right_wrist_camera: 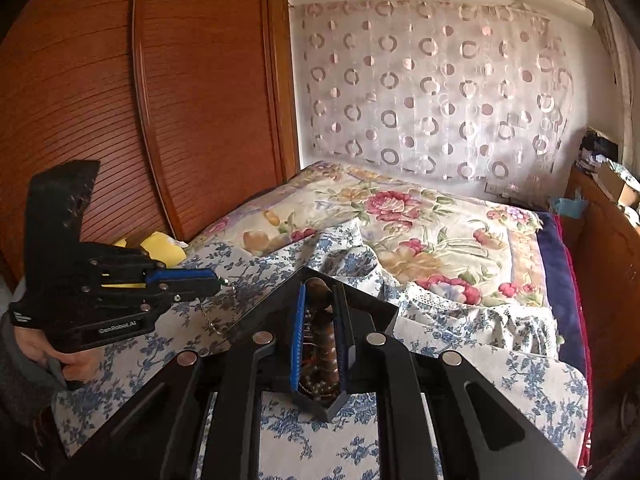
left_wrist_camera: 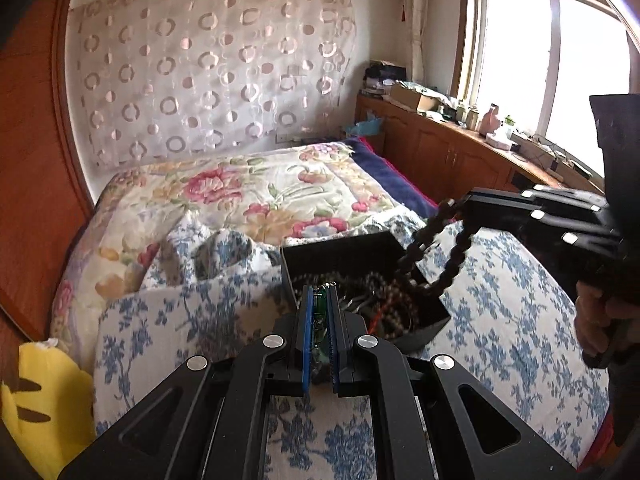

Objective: Organize jewelry

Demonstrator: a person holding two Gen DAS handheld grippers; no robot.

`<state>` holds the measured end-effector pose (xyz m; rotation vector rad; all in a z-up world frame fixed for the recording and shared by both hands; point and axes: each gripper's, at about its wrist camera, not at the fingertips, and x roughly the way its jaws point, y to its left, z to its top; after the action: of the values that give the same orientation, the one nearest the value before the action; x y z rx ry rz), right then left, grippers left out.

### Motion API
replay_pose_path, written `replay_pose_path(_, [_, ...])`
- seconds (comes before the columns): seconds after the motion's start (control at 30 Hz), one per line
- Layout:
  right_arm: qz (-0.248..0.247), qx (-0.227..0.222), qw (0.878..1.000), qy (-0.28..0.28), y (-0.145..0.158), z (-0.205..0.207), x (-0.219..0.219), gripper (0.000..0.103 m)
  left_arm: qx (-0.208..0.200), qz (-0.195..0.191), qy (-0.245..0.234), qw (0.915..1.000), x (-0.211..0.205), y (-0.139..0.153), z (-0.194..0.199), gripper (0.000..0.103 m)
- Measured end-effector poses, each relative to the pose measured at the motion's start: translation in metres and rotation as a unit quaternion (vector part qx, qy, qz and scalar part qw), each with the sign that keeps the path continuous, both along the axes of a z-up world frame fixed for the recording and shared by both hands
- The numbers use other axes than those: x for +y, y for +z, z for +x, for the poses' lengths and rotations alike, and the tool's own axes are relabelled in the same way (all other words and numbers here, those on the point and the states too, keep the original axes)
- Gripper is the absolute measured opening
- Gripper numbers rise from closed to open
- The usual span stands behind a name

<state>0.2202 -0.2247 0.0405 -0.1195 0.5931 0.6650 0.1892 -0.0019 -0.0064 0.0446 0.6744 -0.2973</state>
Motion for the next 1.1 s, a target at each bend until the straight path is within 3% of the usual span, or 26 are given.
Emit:
replay_pose_path(0.43, [0.003,0.021,1.000,0.001,-0.012,0.020,0.009,0.016,-0.019,-0.010,-0.010,0.9997,-0.011,0.021,0.022,0.005])
replay_pose_path(0.8, [0.008,0.030,0.999,-0.010,-0.020,0.012,-0.007,0.016,0.001,-0.011,-0.024,0.9997,-0.025,0.011,0.040,0.006])
replay_pose_path(0.9, [0.008,0.037,0.999,-0.018,-0.026,0.005,-0.015,0.016,0.006,-0.009,-0.030,0.9995,-0.029,0.007,0.038,0.025])
replay_pose_path(1.1, [0.000,0.056,0.998,-0.010,-0.047,-0.021,-0.018,0.016,0.014,-0.005,-0.038,0.9992,-0.027,-0.003,0.017,0.029])
